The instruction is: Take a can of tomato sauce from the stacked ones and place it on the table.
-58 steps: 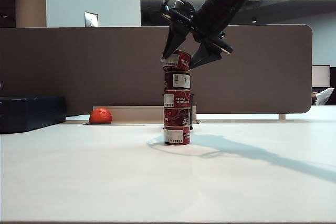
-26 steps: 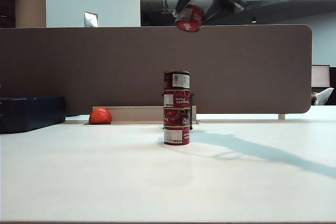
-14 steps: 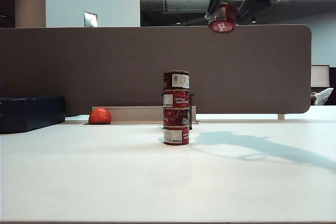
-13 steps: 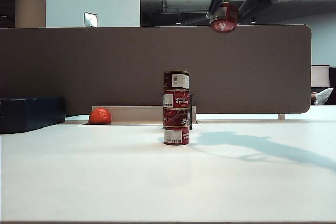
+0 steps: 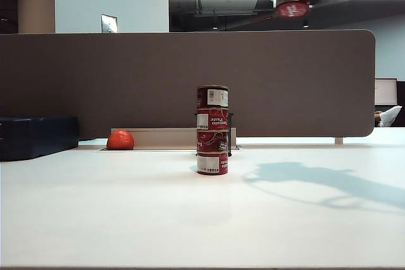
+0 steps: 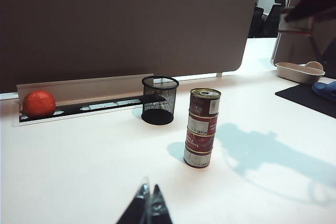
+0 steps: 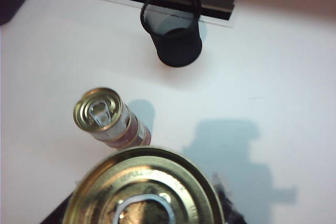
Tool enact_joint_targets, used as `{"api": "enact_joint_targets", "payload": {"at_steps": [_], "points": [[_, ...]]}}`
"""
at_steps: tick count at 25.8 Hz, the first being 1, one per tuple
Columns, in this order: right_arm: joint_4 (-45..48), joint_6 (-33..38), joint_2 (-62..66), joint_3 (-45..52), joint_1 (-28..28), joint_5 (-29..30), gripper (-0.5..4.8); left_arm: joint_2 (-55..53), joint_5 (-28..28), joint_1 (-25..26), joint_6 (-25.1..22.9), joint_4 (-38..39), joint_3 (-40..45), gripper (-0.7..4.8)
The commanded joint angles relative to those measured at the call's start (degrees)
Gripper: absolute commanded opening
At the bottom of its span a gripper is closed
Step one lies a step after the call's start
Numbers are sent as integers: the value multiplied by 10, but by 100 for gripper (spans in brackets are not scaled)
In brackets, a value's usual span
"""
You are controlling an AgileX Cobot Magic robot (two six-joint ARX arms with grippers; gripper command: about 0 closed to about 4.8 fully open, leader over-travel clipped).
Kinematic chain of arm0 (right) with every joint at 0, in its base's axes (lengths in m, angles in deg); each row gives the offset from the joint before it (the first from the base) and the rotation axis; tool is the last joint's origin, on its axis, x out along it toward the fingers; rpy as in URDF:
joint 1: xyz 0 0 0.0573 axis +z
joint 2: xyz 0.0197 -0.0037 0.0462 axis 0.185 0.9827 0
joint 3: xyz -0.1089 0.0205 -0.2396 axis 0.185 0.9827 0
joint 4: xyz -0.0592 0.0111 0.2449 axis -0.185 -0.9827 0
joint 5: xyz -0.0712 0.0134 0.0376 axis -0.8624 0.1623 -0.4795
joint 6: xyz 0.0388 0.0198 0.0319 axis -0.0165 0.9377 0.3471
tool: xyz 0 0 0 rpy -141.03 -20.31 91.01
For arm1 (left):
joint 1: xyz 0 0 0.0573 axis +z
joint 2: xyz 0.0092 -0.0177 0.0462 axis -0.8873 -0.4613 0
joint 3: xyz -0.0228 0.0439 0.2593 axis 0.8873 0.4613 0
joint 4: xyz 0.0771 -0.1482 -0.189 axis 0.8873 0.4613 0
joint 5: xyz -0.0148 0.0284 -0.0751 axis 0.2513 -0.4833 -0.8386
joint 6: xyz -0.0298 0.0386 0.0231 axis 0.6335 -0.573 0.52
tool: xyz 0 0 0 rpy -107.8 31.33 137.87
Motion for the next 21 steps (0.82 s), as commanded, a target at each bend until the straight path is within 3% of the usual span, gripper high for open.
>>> {"api": "enact_joint_targets", "payload": {"at_steps": [1, 9, 13, 21], "points": [[41, 0, -37, 45, -3, -10, 228, 0, -2, 0, -2, -4, -2, -6], [120, 15, -118, 198, -7, -27, 228, 0, -2, 0, -2, -4, -2, -6], [225, 33, -156, 334, -7, -53, 228, 0, -2, 0, -2, -4, -2, -6], [330, 60, -158, 475, -6, -66, 228, 0, -2, 0, -2, -3, -2, -6]]}}
